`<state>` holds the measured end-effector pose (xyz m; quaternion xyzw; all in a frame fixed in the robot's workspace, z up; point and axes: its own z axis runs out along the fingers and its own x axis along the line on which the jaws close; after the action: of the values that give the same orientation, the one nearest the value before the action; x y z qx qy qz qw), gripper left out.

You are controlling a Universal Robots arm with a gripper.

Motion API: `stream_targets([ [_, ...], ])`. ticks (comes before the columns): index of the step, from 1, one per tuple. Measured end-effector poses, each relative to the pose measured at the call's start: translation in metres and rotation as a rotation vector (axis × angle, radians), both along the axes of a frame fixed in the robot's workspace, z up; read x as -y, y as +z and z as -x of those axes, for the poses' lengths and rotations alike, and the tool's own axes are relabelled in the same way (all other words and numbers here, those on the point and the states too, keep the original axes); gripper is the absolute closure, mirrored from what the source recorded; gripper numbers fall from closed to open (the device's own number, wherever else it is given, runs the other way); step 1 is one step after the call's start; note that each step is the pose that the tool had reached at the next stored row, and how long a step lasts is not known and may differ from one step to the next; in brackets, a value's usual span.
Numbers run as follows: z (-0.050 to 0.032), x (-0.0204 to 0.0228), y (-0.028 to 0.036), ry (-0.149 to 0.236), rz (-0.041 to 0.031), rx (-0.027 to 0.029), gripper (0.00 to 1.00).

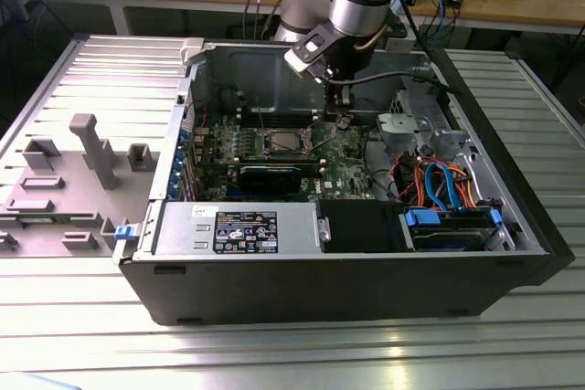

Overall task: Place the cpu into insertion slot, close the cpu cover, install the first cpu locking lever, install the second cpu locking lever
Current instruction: 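Close the cpu cover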

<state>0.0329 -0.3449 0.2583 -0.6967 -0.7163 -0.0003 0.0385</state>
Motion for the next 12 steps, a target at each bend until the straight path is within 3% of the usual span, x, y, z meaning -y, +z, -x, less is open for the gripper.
stream_targets([
  [3,-0.0094,0.0002,0.0,0.0,-0.0048,-0.0125,0.89],
  [6,-0.0153,0.0003,0.0,0.002,-0.0083,-0.0207,0.89],
  [12,-0.0344,0.0003,-0.0016,0.017,-0.0088,-0.0453,0.89],
])
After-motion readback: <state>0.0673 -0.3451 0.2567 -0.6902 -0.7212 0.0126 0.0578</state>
